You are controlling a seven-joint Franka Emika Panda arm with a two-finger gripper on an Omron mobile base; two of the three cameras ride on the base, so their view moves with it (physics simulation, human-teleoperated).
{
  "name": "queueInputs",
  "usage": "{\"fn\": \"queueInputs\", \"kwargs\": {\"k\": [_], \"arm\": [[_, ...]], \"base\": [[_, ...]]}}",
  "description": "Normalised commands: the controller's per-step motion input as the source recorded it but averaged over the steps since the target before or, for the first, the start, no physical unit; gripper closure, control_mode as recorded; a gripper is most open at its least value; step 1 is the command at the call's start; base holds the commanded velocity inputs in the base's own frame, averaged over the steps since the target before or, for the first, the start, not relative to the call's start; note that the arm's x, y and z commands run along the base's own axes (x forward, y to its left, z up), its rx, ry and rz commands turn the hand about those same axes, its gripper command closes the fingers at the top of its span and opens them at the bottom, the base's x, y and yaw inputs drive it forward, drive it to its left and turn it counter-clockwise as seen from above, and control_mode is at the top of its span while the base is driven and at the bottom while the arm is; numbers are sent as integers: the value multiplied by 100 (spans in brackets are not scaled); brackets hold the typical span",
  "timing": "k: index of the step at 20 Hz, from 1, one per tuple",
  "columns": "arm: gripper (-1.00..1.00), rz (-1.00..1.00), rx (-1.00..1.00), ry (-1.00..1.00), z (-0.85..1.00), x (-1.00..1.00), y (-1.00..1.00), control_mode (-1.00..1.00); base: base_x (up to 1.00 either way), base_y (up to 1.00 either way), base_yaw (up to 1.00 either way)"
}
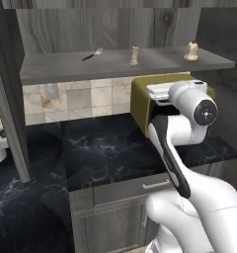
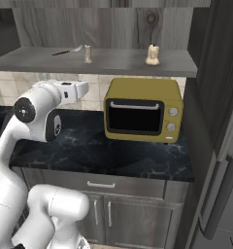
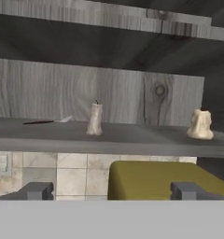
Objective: Pick the candle and candle from the dining table and place them in the open cabinet. Close the cabinet after placing the objects.
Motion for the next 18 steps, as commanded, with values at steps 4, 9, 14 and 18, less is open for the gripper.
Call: {"fn": "queueInputs", "kwargs": {"k": [4, 9, 14, 18], "arm": [[-100, 0, -1, -1, 18, -33, 0, -100], [-100, 0, -12, 7, 19, -42, 0, -100], [-100, 0, -16, 17, 16, -51, 0, -100], [-100, -1, -12, 18, 7, -58, 0, -100]], "base": [[0, 0, 0], [0, 0, 0], [0, 0, 0], [0, 0, 0]]}}
